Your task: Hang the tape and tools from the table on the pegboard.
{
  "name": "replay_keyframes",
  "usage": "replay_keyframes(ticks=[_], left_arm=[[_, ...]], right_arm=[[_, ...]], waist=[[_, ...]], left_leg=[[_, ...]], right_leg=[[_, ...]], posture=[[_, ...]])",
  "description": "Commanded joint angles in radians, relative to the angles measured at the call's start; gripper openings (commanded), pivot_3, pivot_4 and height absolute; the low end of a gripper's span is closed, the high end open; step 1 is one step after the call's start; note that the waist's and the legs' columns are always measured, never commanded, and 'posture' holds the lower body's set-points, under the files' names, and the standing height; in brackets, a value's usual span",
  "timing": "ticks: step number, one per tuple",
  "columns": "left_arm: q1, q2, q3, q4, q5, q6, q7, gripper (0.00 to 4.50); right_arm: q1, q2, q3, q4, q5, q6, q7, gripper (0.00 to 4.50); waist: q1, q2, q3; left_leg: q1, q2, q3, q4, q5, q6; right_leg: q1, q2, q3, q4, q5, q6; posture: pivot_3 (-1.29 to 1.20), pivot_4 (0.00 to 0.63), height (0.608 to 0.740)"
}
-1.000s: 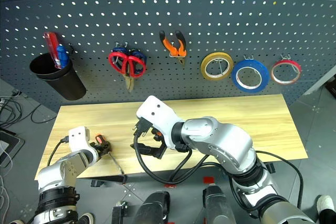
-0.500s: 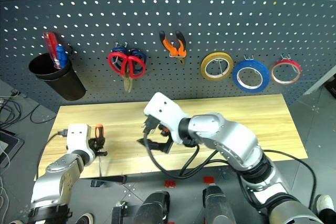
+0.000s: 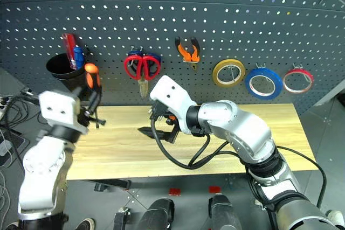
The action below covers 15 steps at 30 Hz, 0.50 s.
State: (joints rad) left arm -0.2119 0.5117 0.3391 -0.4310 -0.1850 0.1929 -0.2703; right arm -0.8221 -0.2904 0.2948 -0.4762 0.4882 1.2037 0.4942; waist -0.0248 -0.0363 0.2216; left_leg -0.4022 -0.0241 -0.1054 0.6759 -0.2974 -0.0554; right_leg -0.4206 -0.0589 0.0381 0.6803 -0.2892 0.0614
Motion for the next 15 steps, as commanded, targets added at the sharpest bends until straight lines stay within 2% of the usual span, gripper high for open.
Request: replay_keyframes(ticks=[1, 10, 15], left_arm=[[-0.102, 0.053, 0.071, 0.020, -0.037, -0.004, -0.002, 0.88], [-0.358, 0.162, 0.150, 0.252, -0.066, -0.042, 0.006, 0.88], [-0.403, 0.143, 0.113, 0.431, -0.047, -0.141, -0.010, 0.88]], right_arm=[[-0.027, -0.018, -0.042, -0.021, -0.006, 0.017, -0.022, 4.50], [-0.039, -0.027, -0.079, -0.014, -0.019, -0.010, -0.066, 4.50], [-0.073, 0.013, -0.093, 0.011, -0.021, -0.028, -0.092, 4.50]], waist=[[-0.002, 0.001, -0.012], [-0.010, -0.002, -0.043], [-0.014, -0.002, -0.063]], left_leg=[[0.000, 0.000, 0.001, 0.000, 0.000, 0.000], [0.001, 0.000, 0.003, 0.000, 0.000, 0.000], [0.001, -0.001, 0.003, 0.000, 0.000, -0.001]], right_leg=[[0.000, 0.000, 0.001, 0.000, 0.000, 0.000], [-0.001, 0.004, 0.002, 0.001, 0.000, 0.000], [-0.001, 0.004, 0.002, 0.000, 0.000, 0.000]], posture=[[0.02, 0.098, 0.740], [0.01, 0.067, 0.740], [0.01, 0.065, 0.740]])
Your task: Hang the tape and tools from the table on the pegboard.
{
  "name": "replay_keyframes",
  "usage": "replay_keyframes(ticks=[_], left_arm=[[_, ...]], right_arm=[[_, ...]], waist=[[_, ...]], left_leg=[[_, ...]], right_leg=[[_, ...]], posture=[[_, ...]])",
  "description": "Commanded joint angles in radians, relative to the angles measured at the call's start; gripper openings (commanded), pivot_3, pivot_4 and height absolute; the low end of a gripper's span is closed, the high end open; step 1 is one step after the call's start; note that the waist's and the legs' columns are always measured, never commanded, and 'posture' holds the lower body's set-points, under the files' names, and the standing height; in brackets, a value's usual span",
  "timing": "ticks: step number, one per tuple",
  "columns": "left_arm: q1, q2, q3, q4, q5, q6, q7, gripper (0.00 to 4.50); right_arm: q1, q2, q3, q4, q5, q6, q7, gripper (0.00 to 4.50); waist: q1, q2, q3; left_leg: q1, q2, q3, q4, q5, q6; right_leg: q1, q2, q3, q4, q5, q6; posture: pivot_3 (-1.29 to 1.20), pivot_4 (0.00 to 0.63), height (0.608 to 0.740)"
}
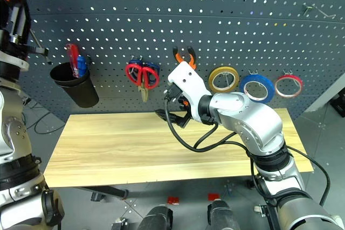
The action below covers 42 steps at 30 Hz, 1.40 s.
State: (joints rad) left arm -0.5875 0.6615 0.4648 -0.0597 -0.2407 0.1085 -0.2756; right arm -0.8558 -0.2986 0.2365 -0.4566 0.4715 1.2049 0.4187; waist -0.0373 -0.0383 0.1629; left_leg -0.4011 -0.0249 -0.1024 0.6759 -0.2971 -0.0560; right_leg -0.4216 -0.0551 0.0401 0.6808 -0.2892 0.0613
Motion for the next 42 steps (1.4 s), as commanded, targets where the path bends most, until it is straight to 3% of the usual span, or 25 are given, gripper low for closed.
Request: replay_keyframes(ticks=[1, 7, 24, 34, 37, 42], left_arm=[[-0.028, -0.011, -0.020, 0.078, 0.014, -0.075, -0.006, 0.88], [0.001, -0.030, -0.040, 0.134, 0.028, -0.137, -0.002, 0.88], [0.052, -0.049, -0.050, 0.196, 0.065, -0.205, 0.043, 0.88], [0.132, -0.085, -0.026, 0.051, 0.075, -0.155, 0.143, 3.91], [0.150, -0.093, -0.009, -0.056, 0.056, -0.057, 0.190, 3.91], [0.208, -0.121, -0.043, -0.279, -0.041, 0.257, 0.209, 3.91]], right_arm=[[-0.046, 0.035, -0.050, -0.005, 0.003, -0.022, -0.022, 4.50], [-0.073, 0.109, -0.145, -0.002, 0.052, -0.040, -0.031, 4.50], [-0.076, 0.141, -0.127, -0.014, 0.084, -0.162, 0.008, 4.50], [-0.056, 0.129, -0.105, -0.012, 0.082, -0.193, 0.035, 4.50], [-0.037, 0.112, -0.104, -0.017, 0.079, -0.208, 0.048, 4.50], [0.034, 0.070, -0.124, -0.039, 0.065, -0.255, 0.056, 4.50]], waist=[[-0.003, -0.001, -0.007], [-0.009, -0.004, -0.018], [-0.046, -0.004, -0.038], [-0.050, -0.004, -0.054], [-0.050, -0.005, -0.060], [-0.045, -0.004, -0.082]], left_leg=[[0.000, 0.000, 0.000, 0.000, 0.000, 0.000], [0.000, 0.000, -0.002, 0.001, 0.000, 0.000], [0.000, 0.001, -0.003, 0.001, 0.000, 0.000], [0.001, 0.001, -0.004, 0.001, 0.000, 0.000], [0.001, 0.001, -0.004, 0.001, 0.000, 0.000], [0.001, 0.000, -0.005, 0.001, 0.000, 0.000]], right_leg=[[0.000, 0.000, 0.000, 0.000, 0.000, 0.000], [0.000, 0.000, 0.000, 0.000, 0.000, 0.000], [0.000, -0.001, 0.000, 0.002, 0.000, 0.000], [0.001, -0.003, 0.001, 0.002, 0.000, 0.000], [0.001, -0.003, 0.001, 0.002, 0.000, 0.000], [0.002, -0.003, 0.001, 0.002, 0.000, 0.000]], posture=[[0.01, 0.065, 0.740], [-0.01, 0.069, 0.740], [-0.01, 0.067, 0.740], [0.01, 0.054, 0.740], [0.03, 0.048, 0.740], [0.08, 0.037, 0.740]])
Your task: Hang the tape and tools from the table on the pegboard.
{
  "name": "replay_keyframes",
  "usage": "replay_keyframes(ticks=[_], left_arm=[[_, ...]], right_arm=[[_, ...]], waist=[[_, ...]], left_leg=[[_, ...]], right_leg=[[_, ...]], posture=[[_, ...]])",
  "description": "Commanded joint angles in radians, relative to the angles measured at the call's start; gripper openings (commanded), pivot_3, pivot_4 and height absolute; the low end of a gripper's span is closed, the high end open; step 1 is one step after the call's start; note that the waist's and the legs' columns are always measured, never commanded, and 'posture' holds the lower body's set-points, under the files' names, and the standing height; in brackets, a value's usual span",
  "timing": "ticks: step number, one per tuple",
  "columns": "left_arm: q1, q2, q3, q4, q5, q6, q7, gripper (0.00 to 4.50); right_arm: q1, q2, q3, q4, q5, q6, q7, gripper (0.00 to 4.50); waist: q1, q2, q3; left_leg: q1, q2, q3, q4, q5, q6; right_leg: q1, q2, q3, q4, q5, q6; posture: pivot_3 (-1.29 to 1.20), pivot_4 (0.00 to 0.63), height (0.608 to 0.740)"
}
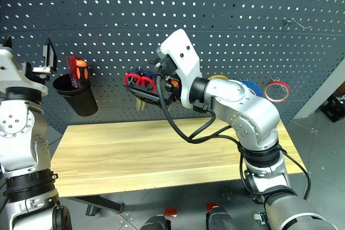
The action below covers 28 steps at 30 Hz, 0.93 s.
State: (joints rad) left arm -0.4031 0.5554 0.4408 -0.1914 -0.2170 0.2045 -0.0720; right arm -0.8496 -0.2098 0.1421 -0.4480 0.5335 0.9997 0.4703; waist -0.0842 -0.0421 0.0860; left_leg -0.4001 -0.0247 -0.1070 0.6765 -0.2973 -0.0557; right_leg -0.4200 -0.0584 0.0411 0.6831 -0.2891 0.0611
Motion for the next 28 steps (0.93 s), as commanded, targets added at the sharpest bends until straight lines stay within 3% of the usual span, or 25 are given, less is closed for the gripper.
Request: replay_keyframes(ticks=[1, 4, 9, 17, 20, 22, 28], left_arm=[[0.035, -0.026, -0.024, -0.190, -0.122, 0.210, -0.017, 3.91], [0.080, -0.046, -0.046, -0.283, -0.188, 0.328, -0.035, 3.91], [0.164, -0.060, -0.120, -0.353, -0.095, 0.416, 0.030, 3.91], [0.390, -0.131, -0.171, -0.290, -0.078, 0.288, -0.075, 3.91], [0.458, -0.170, -0.188, -0.221, -0.041, 0.187, -0.092, 3.91], [0.480, -0.197, -0.183, -0.173, -0.028, 0.152, -0.086, 3.91], [0.521, -0.238, -0.180, -0.044, 0.073, 0.037, -0.023, 3.91]], right_arm=[[0.044, -0.019, -0.042, -0.046, 0.007, -0.048, -0.004, 4.50], [0.093, -0.017, -0.070, -0.042, 0.013, -0.058, -0.023, 4.50], [0.210, -0.036, -0.082, -0.043, -0.046, -0.136, -0.057, 4.50], [0.587, -0.102, -0.035, 0.089, -0.288, -0.682, -0.016, 4.50], [0.677, -0.088, -0.043, 0.183, -0.319, -0.797, -0.016, 4.50], [0.720, -0.082, -0.046, 0.250, -0.341, -0.861, -0.020, 4.50], [0.786, -0.055, -0.127, 0.508, -0.390, -1.020, -0.104, 4.50]], waist=[[0.003, -0.001, -0.009], [0.010, 0.000, -0.019], [0.032, 0.002, -0.032], [0.078, 0.007, -0.054], [0.087, 0.008, -0.056], [0.092, 0.008, -0.057], [0.101, 0.009, -0.058]], left_leg=[[0.001, 0.000, 0.000, 0.000, 0.000, 0.000], [0.002, 0.000, 0.000, 0.000, 0.000, 0.000], [0.011, -0.005, 0.001, -0.001, -0.001, 0.001], [0.021, -0.005, 0.009, -0.007, -0.001, 0.002], [0.027, -0.004, 0.012, -0.010, -0.002, 0.003], [0.040, -0.003, 0.012, -0.013, -0.004, 0.007], [0.047, -0.003, 0.011, -0.013, -0.006, 0.009]], right_leg=[[0.001, 0.000, 0.000, 0.000, 0.000, 0.000], [0.003, 0.000, 0.000, 0.000, 0.000, 0.000], [0.011, 0.003, 0.001, -0.002, 0.000, 0.000], [0.016, 0.002, 0.006, -0.004, 0.000, 0.000], [0.021, 0.002, 0.007, -0.005, 0.000, 0.000], [0.035, 0.003, 0.006, -0.010, -0.001, -0.001], [0.044, 0.004, 0.006, -0.014, -0.002, -0.001]], posture=[[0.08, 0.035, 0.740], [0.09, 0.027, 0.740], [0.10, 0.011, 0.740], [0.10, 0.000, 0.740], [0.09, 0.000, 0.740], [0.09, 0.000, 0.740], [0.09, 0.000, 0.740]])
